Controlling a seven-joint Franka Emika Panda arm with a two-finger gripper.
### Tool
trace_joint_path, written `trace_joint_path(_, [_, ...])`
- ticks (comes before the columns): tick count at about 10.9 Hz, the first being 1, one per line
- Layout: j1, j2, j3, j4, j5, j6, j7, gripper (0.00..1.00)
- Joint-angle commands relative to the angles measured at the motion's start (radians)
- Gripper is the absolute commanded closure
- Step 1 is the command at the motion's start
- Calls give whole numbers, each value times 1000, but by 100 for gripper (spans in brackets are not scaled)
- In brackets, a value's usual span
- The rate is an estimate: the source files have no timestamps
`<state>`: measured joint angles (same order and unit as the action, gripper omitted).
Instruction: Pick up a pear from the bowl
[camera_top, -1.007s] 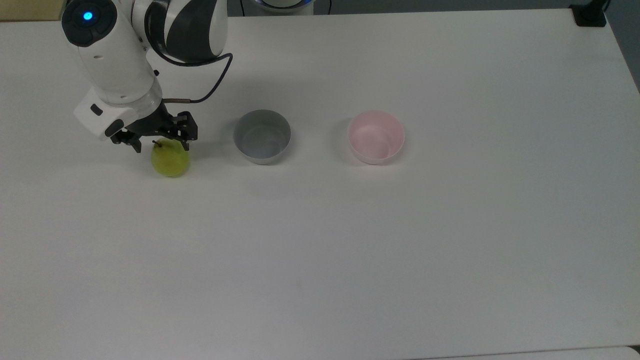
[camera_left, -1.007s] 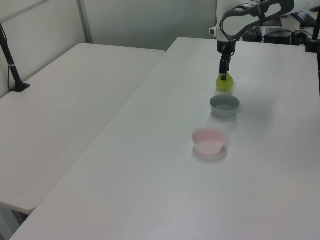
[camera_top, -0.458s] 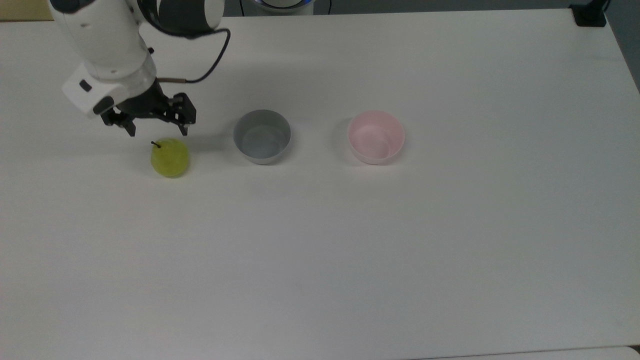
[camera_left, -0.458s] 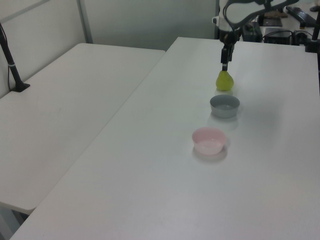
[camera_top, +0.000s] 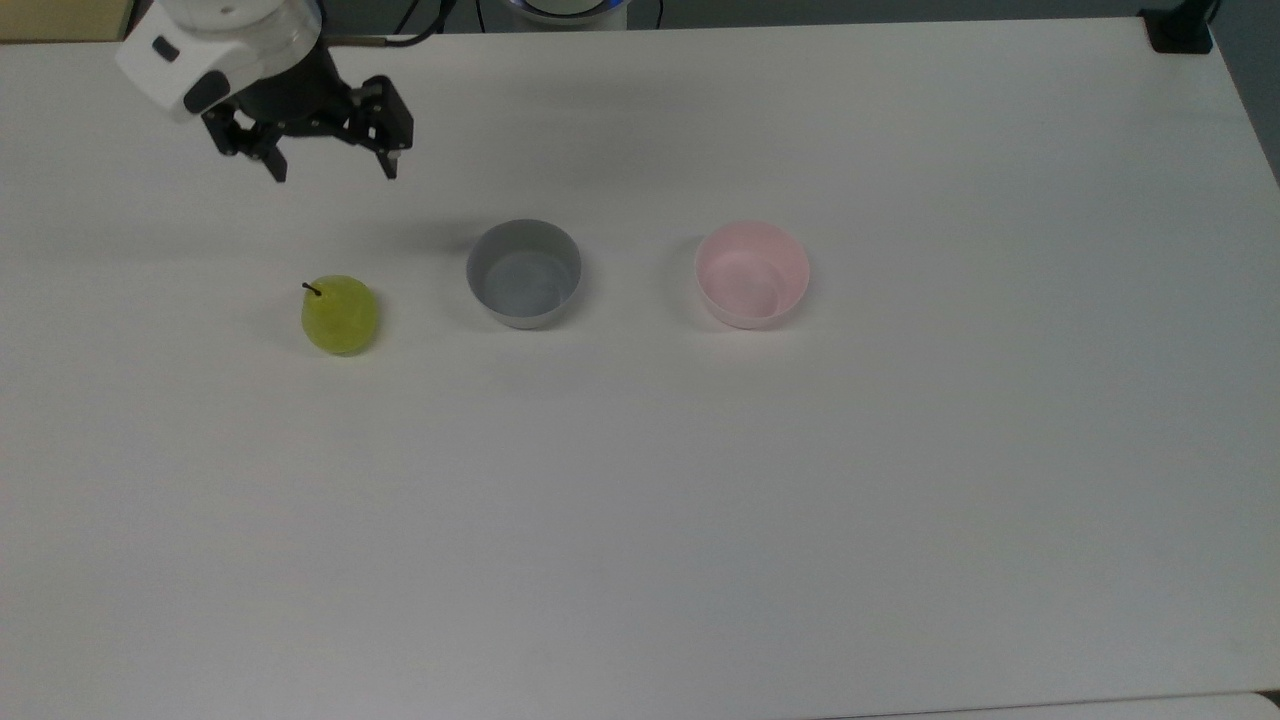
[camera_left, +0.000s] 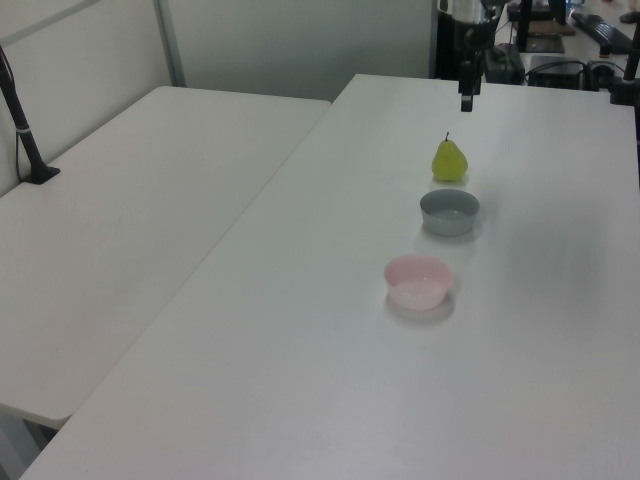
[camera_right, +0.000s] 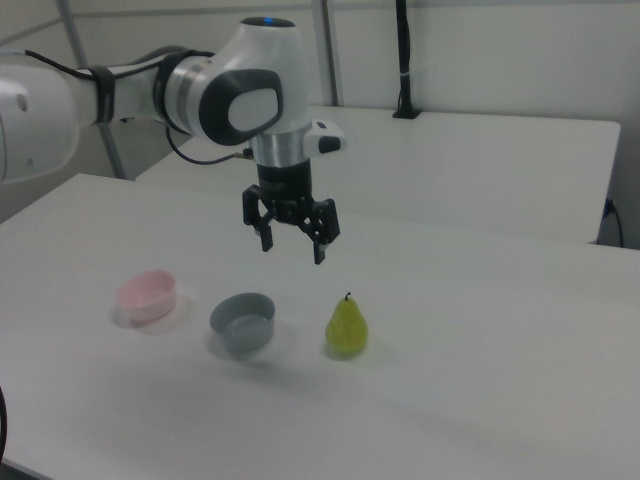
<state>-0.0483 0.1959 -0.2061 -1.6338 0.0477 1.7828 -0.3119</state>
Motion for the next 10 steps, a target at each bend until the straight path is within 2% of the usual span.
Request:
trace_joint_path(1, [42, -102, -4, -20, 14, -68, 189, 0])
trace_joint_path(6, [142, -187, -7, -20, 17, -157, 284, 0])
trace_joint_path(10, [165, -204, -3, -15, 8, -139, 196, 0])
